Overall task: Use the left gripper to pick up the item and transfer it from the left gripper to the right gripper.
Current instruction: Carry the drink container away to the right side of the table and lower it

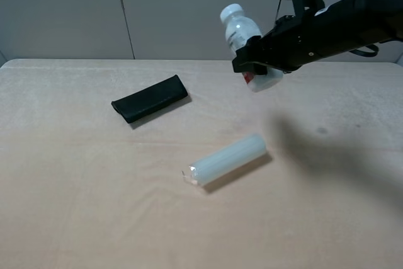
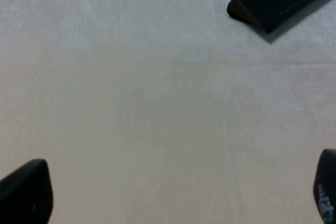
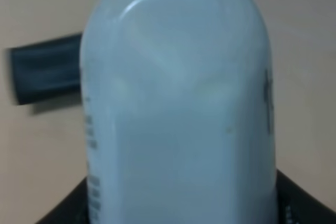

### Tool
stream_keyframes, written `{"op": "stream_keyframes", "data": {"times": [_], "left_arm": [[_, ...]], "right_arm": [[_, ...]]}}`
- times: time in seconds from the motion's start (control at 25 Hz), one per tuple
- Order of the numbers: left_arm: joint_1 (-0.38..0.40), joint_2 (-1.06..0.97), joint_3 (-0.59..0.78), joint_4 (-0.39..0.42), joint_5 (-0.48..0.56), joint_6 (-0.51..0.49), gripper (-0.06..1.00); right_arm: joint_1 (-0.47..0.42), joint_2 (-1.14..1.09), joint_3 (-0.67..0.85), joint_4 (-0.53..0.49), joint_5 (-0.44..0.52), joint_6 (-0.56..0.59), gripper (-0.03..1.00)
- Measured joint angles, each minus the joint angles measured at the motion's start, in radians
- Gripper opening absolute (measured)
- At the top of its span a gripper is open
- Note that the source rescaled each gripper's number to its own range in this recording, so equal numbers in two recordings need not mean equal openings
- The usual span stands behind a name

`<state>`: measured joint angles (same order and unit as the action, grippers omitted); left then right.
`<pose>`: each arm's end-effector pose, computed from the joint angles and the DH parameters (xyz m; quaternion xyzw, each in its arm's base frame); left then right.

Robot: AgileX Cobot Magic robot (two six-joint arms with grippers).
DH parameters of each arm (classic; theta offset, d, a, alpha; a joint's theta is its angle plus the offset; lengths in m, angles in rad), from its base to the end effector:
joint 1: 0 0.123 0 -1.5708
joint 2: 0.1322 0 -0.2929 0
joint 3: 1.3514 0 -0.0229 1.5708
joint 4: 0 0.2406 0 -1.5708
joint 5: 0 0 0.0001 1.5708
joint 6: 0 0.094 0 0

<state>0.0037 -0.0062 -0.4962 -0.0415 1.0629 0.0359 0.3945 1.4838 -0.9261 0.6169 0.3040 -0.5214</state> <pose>-0.0197 -0.0035 0.2697 0.0146 0.8529 -0.0104 0.5218 0.2777 0.1333 0.2658 -0.1804 0.8902 0.1722 0.3811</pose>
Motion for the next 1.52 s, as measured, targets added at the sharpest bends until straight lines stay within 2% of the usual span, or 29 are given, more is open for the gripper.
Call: {"op": "stream_keyframes", "data": {"times": [0.28,0.52,0.84,1.04,1.52], "left_arm": [[0.000,0.000,0.000,0.000,0.000,0.000,1.00],[0.000,0.000,0.000,0.000,-0.001,0.000,1.00],[0.000,0.000,0.000,0.000,-0.001,0.000,1.00],[0.000,0.000,0.000,0.000,-0.001,0.000,1.00],[0.000,0.000,0.000,0.000,-0.001,0.000,1.00]], "right_arm": [[-0.185,0.000,0.000,-0.172,0.028,0.181,0.00],[-0.300,0.007,0.033,-0.236,0.013,0.215,0.00],[-0.308,0.008,0.218,-0.240,-0.131,0.215,0.00],[-0.308,0.009,0.306,-0.241,-0.181,0.214,0.00],[-0.308,0.155,0.325,-0.243,-0.263,0.203,0.00]]}}
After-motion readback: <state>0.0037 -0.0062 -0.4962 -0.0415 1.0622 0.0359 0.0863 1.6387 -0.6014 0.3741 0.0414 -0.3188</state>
